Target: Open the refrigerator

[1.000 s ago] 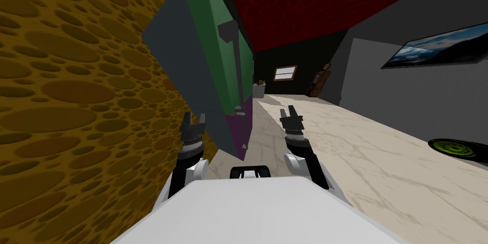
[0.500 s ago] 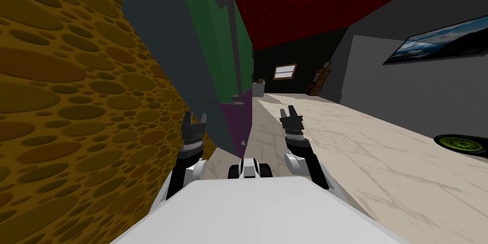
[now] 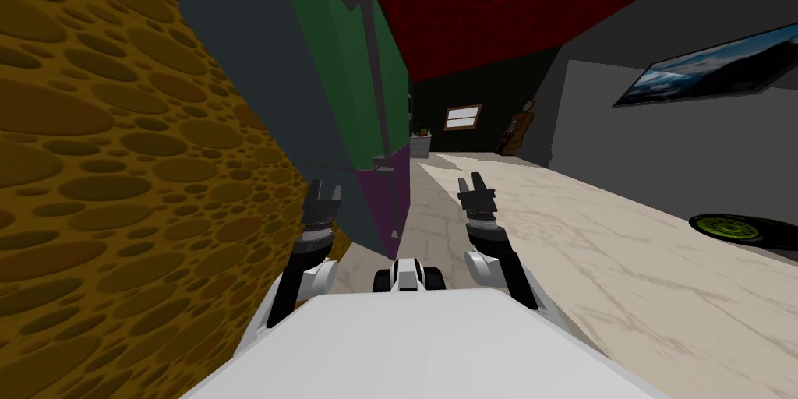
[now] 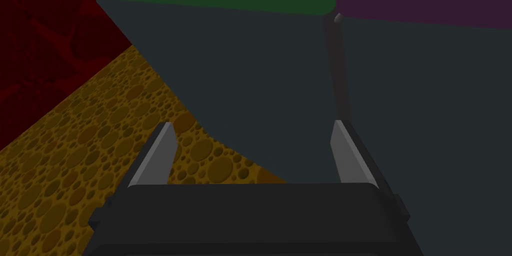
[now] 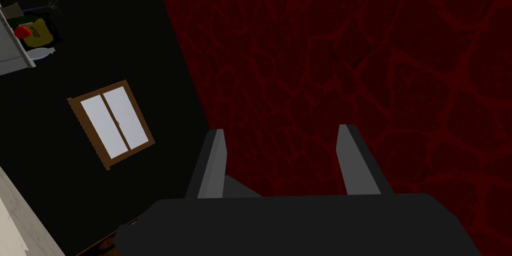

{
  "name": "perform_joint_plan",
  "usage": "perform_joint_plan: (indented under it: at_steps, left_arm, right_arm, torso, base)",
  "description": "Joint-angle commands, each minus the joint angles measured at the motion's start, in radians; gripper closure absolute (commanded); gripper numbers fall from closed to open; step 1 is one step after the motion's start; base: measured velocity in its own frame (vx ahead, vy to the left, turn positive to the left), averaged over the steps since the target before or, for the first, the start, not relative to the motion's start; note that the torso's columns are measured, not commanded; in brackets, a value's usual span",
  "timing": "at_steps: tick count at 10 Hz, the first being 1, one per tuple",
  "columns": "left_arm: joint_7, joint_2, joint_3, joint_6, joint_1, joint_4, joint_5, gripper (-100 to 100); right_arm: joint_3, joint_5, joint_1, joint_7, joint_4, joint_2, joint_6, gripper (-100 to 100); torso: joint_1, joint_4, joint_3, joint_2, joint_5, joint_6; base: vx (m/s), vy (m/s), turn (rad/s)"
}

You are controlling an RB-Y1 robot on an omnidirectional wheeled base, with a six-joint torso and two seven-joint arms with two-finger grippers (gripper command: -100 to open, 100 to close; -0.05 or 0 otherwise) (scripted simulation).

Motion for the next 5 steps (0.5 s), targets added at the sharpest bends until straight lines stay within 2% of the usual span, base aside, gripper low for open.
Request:
perform_joint_plan:
  at_steps: [1,2,5]
  left_arm:
    - [0.016,0.01,0.0,0.077,-0.013,-0.016,0.003,-100]
    - [0.016,0.01,0.0,0.086,-0.013,-0.016,0.003,-100]
    - [0.036,0.019,0.0,0.177,-0.026,-0.04,0.007,-100]
  right_arm:
    - [0.0,0.0,0.0,0.0,0.0,0.0,0.0,0]
    - [0.0,0.0,0.0,0.0,0.0,0.0,0.0,0]
    - [0.0,0.0,0.0,0.0,0.0,0.0,0.0,0]
  torso:
    - [0.0,0.0,0.0,0.0,0.0,0.0]
    - [0.0,0.0,0.0,0.0,0.0,0.0]
    - [0.0,0.0,0.0,0.0,0.0,0.0]
  base:
    - [0.009,-0.035,-0.058]
    - [0.007,-0.023,-0.018]
    - [0.006,-0.026,-0.046]
